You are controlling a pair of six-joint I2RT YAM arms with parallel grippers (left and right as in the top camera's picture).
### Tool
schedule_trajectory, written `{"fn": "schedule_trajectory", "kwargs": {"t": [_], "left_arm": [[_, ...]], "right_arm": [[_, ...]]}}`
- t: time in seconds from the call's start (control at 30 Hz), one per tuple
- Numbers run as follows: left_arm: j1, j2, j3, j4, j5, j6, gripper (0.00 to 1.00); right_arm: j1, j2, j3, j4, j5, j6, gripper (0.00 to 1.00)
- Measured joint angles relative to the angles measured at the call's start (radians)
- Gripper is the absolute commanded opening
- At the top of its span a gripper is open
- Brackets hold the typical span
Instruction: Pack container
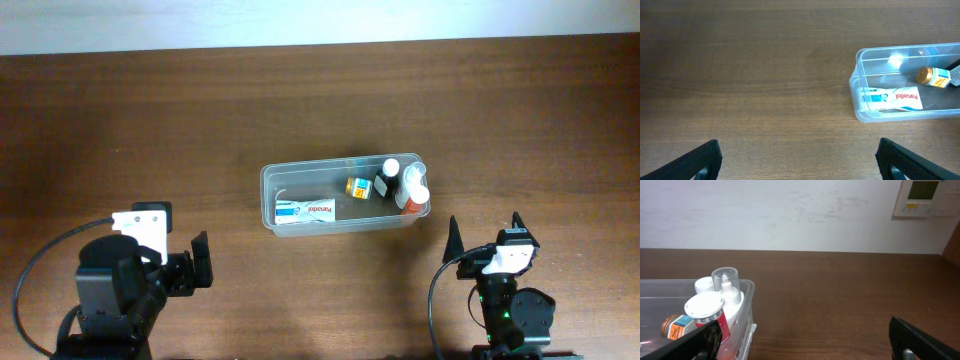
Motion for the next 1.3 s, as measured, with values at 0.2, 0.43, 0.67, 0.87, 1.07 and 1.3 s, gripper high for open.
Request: {"fn": "schedule_trajectory", "kwargs": {"t": [0.2, 0.43, 0.67, 0.87, 1.07, 1.3], "left_arm": [[0.0, 0.0, 0.0, 0.0, 0.0, 0.0, 0.99], [0.0, 0.0, 0.0, 0.0, 0.0, 0.0, 0.99], [0.0, -0.005, 0.0, -0.085, 0.0, 0.0, 0.99], [0.0, -0.105, 0.0, -0.147, 0.011, 0.0, 0.99], [0.0, -0.3, -0.005, -0.147, 0.02, 0.0, 0.99], [0.0, -0.47, -0.159, -0.015, 0.024, 0.0, 0.99]], "right_arm": [[0.0, 0.0, 0.0, 0.0, 0.0, 0.0, 0.99], [0.0, 0.0, 0.0, 0.0, 0.0, 0.0, 0.98], [0.0, 0.0, 0.0, 0.0, 0.0, 0.0, 0.98], [0.0, 0.0, 0.0, 0.0, 0.0, 0.0, 0.98], [0.0, 0.0, 0.0, 0.0, -0.001, 0.0, 0.98], [0.0, -0.001, 0.0, 0.0, -0.005, 0.0, 0.98]]}}
